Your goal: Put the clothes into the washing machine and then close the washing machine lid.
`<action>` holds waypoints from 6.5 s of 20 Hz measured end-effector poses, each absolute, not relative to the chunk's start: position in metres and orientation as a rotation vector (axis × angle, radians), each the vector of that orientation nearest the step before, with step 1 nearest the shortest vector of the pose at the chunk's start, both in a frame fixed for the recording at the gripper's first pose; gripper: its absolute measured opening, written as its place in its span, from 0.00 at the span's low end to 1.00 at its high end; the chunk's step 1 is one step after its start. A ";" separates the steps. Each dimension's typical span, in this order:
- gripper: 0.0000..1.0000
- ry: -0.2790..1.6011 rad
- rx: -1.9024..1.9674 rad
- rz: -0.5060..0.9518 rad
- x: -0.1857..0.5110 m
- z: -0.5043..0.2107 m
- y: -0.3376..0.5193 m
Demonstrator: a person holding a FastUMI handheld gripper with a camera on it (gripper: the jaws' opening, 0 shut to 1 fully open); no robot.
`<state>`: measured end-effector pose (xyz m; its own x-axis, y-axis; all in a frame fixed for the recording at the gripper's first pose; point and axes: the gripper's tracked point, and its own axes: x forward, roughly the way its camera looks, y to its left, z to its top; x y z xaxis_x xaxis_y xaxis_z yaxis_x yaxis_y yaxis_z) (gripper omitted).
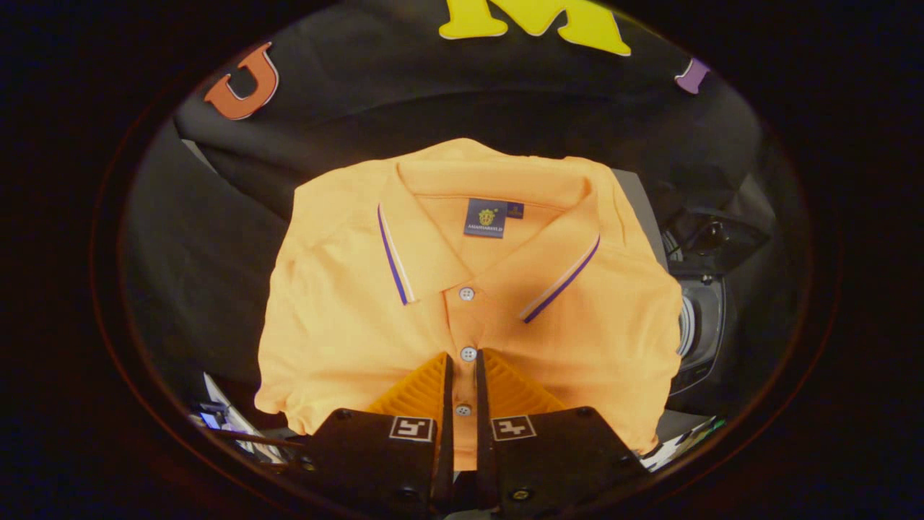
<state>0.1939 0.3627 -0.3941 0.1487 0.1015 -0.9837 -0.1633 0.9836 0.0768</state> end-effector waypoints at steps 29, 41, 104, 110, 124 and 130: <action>0.28 1.269 0.067 0.245 0.191 -0.343 0.329; 0.52 1.346 -0.166 0.254 0.188 -0.390 0.356; 0.06 0.916 0.356 -0.051 0.237 -0.280 0.031; 0.06 0.987 0.387 -0.008 0.236 -0.336 0.034; 0.06 1.119 0.315 -0.033 0.216 -0.493 0.054; 0.06 1.167 0.242 -0.120 0.216 -0.518 0.040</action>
<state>0.2159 0.0398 -0.5181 0.3905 0.0314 -0.9201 0.2182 0.9678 0.1257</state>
